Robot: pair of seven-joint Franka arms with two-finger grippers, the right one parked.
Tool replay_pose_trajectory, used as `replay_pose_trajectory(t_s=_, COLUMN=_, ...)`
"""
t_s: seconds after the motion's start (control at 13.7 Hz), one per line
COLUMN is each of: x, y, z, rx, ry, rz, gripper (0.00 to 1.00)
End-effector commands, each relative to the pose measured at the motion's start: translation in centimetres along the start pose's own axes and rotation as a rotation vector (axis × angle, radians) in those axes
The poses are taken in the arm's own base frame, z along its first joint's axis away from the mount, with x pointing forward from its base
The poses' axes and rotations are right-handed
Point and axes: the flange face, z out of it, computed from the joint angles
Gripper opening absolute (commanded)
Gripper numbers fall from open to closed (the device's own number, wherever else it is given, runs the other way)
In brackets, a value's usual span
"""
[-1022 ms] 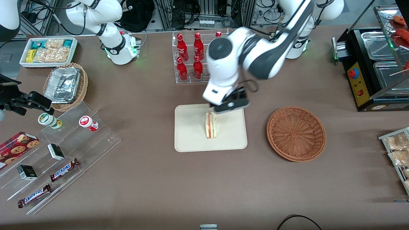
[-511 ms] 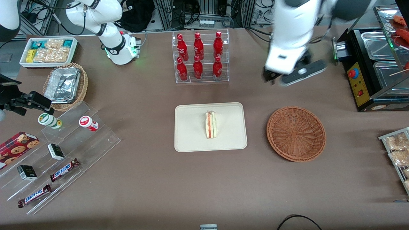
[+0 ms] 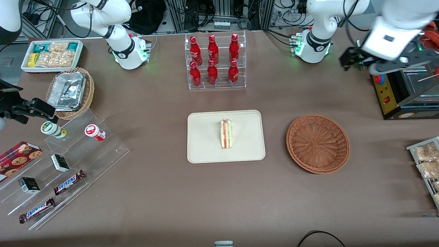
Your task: Place sandwich from basket to tray
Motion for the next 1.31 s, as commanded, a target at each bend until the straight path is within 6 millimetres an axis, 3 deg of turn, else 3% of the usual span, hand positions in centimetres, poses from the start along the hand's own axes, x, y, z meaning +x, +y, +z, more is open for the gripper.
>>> replay_pose_trajectory(t_s=0.0, x=0.3, y=-3.3, z=-0.9, rx=-0.047, ry=-0.003, rz=0.043, gripper=1.0)
replay_pose_trajectory(t_s=0.36, x=2.4, y=-4.0, z=-0.9, rx=-0.044, ry=0.008, rz=0.052, gripper=1.0)
replay_pose_trajectory(t_s=0.66, x=2.9, y=-7.3, z=-1.0, rx=-0.082, ry=0.02, rz=0.155, gripper=1.0)
replay_pose_trajectory(t_s=1.24, x=5.7, y=-6.4, z=0.6, rx=-0.1, ry=0.026, rz=0.114, gripper=1.0)
